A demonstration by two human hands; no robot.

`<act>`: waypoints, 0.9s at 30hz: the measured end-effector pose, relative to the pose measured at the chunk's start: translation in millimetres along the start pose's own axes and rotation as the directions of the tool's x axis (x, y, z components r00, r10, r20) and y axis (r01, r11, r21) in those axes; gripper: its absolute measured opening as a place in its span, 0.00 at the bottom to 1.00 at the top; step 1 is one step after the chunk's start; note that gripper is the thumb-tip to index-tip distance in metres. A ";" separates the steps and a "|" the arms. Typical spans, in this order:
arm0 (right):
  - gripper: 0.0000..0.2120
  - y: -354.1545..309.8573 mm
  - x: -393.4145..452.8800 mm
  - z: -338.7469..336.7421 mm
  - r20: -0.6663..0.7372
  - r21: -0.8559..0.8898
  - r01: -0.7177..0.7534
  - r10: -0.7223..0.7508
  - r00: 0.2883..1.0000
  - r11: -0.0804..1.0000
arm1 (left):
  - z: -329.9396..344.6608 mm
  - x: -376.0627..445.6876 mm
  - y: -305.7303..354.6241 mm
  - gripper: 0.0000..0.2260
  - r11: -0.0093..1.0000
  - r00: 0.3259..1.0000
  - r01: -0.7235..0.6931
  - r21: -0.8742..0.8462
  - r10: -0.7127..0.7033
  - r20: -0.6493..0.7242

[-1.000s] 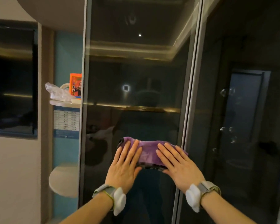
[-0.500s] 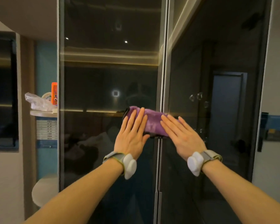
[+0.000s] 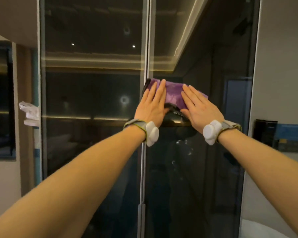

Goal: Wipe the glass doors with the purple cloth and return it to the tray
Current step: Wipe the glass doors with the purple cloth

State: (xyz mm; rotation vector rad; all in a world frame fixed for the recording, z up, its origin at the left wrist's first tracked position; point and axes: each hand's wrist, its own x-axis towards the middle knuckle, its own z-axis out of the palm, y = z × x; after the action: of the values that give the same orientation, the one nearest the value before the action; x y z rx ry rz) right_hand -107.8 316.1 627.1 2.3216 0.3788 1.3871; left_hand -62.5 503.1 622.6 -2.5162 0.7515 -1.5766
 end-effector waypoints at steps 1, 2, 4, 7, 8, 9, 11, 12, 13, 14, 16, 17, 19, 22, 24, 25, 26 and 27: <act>0.28 4.4 -2.3 4.3 0.001 0.036 0.010 -0.010 1.000 0.999 | 3.3 2.4 0.3 0.31 1.000 1.000 0.003 0.000 -0.003 -0.014; 0.29 8.5 -4.8 9.4 0.003 0.066 0.015 -0.015 1.000 0.998 | 7.6 4.4 0.4 0.30 1.000 1.000 0.010 0.003 -0.010 -0.028; 0.31 13.6 -10.0 22.0 -0.005 0.084 0.037 -0.037 0.999 0.996 | 17.2 1.4 -3.3 0.30 0.999 0.997 0.024 0.034 -0.022 -0.068; 0.31 14.6 -26.8 37.9 -0.011 0.052 0.052 -0.052 0.999 0.997 | 33.4 -18.0 -6.9 0.28 0.993 0.994 -0.011 0.117 0.023 -0.102; 0.31 14.8 -35.4 43.0 -0.009 0.034 0.061 -0.061 0.998 0.998 | 39.2 -27.4 -6.2 0.28 0.992 0.995 -0.032 0.126 0.044 -0.094; 0.31 14.3 -44.1 48.0 -0.009 0.015 0.070 -0.070 0.997 0.997 | 45.6 -37.1 -4.5 0.28 0.991 0.994 -0.051 0.123 0.062 -0.087; 0.30 5.2 -62.8 59.2 -0.027 -0.014 0.093 -0.093 0.995 0.996 | 56.9 -61.7 4.4 0.28 0.992 0.995 -0.063 0.110 0.071 -0.076; 0.30 -3.2 -73.7 65.9 -0.043 -0.018 0.094 -0.094 0.995 0.995 | 63.4 -75.8 10.1 0.28 0.994 0.995 -0.057 0.098 0.064 -0.072; 0.30 -12.0 -85.9 73.2 -0.058 -0.017 0.090 -0.091 0.994 0.996 | 71.5 -90.6 15.9 0.28 0.995 0.996 -0.051 0.085 0.056 -0.064; 0.30 -22.2 -100.6 81.4 -0.065 -0.013 0.086 -0.087 0.994 0.996 | 79.9 -107.6 22.1 0.28 0.996 0.998 -0.046 0.072 0.050 -0.045; 0.30 -39.5 -132.2 98.9 -0.052 -0.002 0.097 -0.097 0.994 0.995 | 95.2 -139.9 35.5 0.28 0.995 0.998 -0.065 0.075 0.065 -0.002; 0.30 -47.0 -148.7 106.4 -0.032 -0.007 0.108 -0.109 0.994 0.994 | 101.2 -154.9 42.1 0.28 0.994 0.997 -0.075 0.075 0.073 0.027; 0.29 -60.1 -172.4 113.8 0.030 0.001 0.114 -0.114 0.993 0.993 | 110.9 -179.9 49.4 0.28 0.995 0.995 -0.074 0.068 0.069 0.075; 0.29 -57.7 -171.5 109.6 0.041 -0.002 0.114 -0.114 0.993 0.993 | 106.9 -180.2 48.4 0.28 0.995 0.994 -0.070 0.073 0.063 0.088; 0.29 -46.3 -147.0 97.0 0.032 0.000 0.111 -0.111 0.993 0.994 | 90.8 -156.9 39.9 0.28 0.994 0.995 -0.052 0.095 0.044 0.085; 0.30 -36.7 -127.1 86.8 0.019 -0.007 0.083 -0.083 0.996 0.996 | 79.9 -137.4 34.1 0.28 0.995 0.998 -0.026 0.098 0.020 0.062; 0.30 -23.0 -102.1 74.7 -0.008 -0.021 0.057 -0.057 0.998 0.998 | 67.7 -110.2 27.5 0.28 0.996 1.000 0.001 0.094 -0.002 0.019; 0.31 -10.9 -78.0 64.8 -0.039 -0.024 0.028 -0.028 0.999 0.999 | 57.5 -82.8 20.5 0.28 0.996 1.000 0.022 0.091 -0.020 -0.019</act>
State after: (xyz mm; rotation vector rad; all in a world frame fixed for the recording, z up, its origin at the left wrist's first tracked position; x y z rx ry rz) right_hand -87.4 279.0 534.4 2.2648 0.4029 1.4178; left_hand -49.3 511.0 520.9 -2.4569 0.6422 -1.6040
